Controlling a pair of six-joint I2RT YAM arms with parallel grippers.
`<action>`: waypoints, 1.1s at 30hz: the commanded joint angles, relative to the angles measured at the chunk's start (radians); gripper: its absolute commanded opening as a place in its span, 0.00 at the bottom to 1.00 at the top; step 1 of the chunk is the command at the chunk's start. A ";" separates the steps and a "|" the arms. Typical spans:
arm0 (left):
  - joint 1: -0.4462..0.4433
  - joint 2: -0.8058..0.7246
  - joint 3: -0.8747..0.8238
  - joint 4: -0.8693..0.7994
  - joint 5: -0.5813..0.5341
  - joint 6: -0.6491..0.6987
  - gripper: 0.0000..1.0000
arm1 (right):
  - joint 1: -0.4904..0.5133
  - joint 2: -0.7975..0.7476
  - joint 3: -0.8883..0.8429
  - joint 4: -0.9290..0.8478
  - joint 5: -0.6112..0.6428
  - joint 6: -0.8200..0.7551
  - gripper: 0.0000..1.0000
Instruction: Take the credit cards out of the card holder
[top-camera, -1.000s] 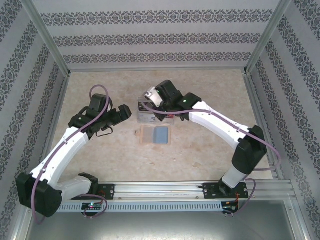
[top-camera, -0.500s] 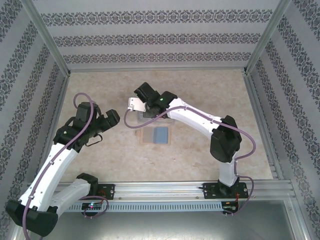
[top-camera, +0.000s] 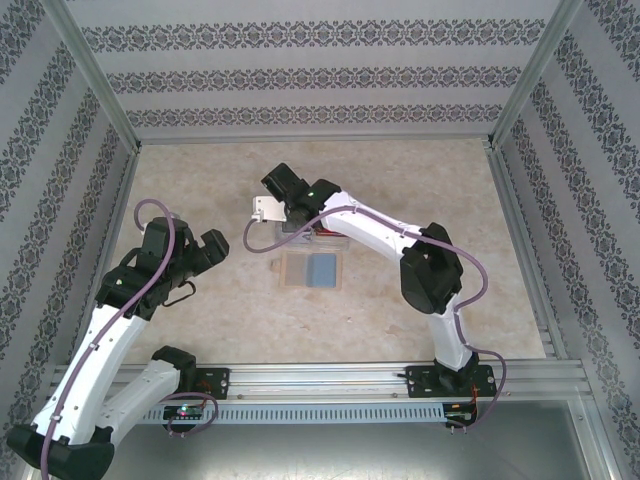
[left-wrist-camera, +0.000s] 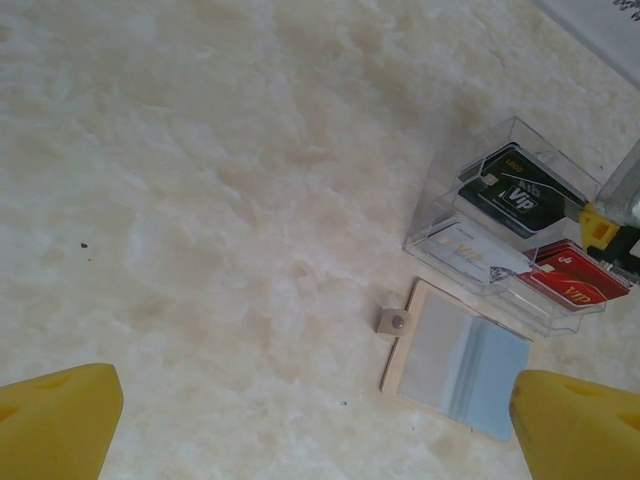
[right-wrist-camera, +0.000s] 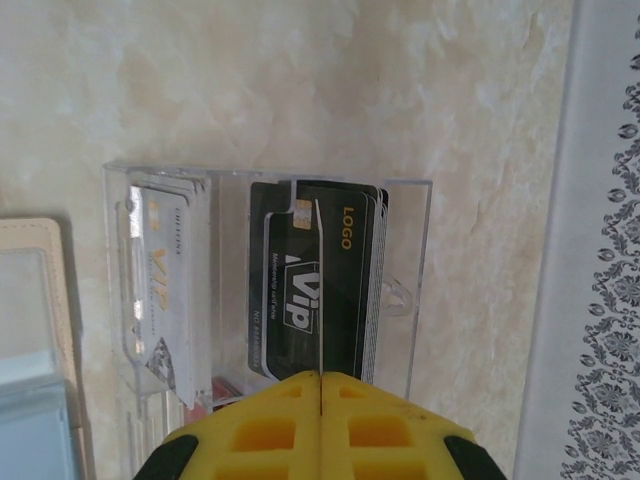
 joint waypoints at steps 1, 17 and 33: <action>0.016 -0.016 -0.012 -0.055 -0.024 0.007 1.00 | -0.019 0.025 0.029 -0.002 0.001 -0.005 0.00; 0.028 -0.015 -0.020 -0.050 -0.022 0.014 1.00 | -0.023 0.076 0.070 0.010 -0.038 0.023 0.00; 0.033 -0.017 -0.023 -0.048 -0.017 0.016 1.00 | -0.024 0.101 0.062 0.073 0.043 0.053 0.33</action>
